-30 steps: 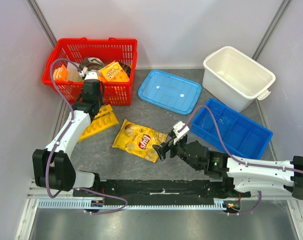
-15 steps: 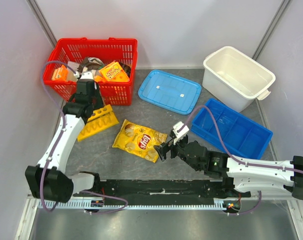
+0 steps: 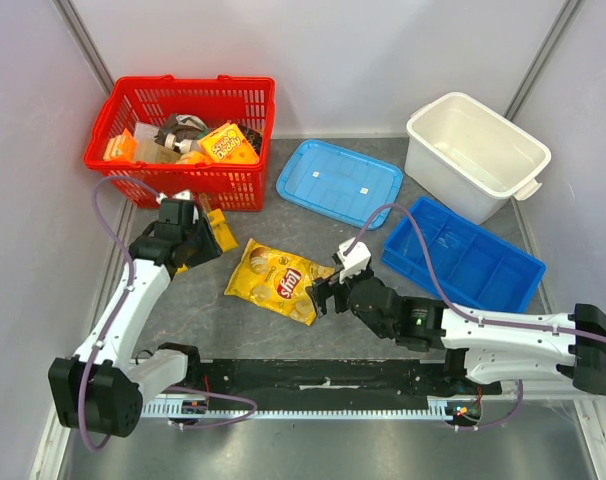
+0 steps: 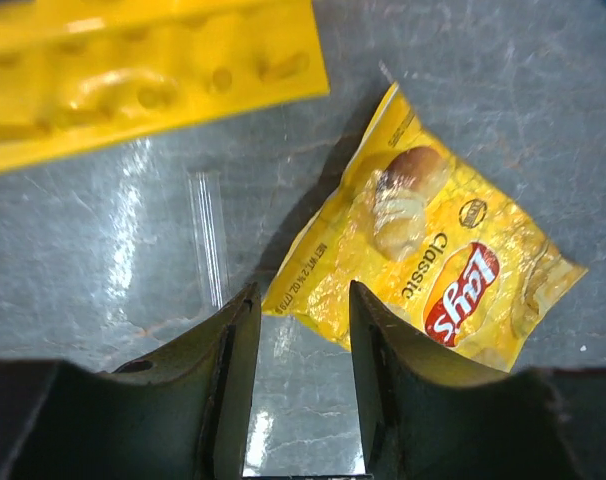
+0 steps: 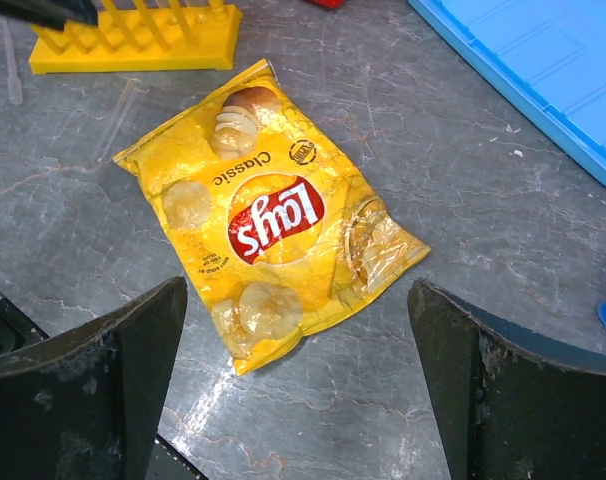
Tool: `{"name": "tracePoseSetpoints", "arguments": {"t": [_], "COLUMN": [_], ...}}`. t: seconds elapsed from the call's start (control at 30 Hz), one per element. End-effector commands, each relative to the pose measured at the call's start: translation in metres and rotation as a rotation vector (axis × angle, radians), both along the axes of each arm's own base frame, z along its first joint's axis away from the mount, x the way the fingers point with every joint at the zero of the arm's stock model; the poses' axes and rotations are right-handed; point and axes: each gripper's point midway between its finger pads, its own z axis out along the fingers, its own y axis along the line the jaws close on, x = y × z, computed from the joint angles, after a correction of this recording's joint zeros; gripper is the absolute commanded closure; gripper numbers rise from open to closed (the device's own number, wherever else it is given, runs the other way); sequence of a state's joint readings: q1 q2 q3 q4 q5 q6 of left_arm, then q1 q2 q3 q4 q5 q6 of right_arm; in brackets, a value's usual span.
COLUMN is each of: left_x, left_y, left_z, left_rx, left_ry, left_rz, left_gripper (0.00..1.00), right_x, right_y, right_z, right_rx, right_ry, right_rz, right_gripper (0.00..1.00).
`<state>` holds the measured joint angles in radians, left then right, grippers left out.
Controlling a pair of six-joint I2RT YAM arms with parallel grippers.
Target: Organize the chemistry lab equipment
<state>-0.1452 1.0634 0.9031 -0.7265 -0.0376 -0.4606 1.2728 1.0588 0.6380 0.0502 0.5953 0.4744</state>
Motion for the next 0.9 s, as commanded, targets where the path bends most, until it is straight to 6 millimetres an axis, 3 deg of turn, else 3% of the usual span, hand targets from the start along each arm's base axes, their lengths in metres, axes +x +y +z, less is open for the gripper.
{"name": "tracePoseSetpoints", "arguments": {"t": [0.0,0.17,0.5,0.87], "left_x": [-0.003,-0.007,-0.012,-0.005], "left_y": [-0.005,0.008,0.02,0.019], "left_z": [-0.022,-0.051,-0.09,-0.107], "left_rx": [-0.077,-0.024,0.045,0.055], "left_ry": [0.054,0.114,0.188,0.24], "left_rz": [0.088,0.171,0.213,0.216], "left_gripper": [0.54,0.54,0.5,0.54], "right_x": [0.005,0.003,0.003,0.003], "right_y": [0.001,-0.002,-0.006,-0.006], "right_z": [0.013,0.01,0.013,0.011], "right_rx": [0.032,0.048,0.042,0.035], "right_ry": [0.016,0.029,0.013,0.013], "right_rz": [-0.06,-0.061,-0.06,-0.061], "right_gripper": [0.02,0.02,0.02,0.02]}}
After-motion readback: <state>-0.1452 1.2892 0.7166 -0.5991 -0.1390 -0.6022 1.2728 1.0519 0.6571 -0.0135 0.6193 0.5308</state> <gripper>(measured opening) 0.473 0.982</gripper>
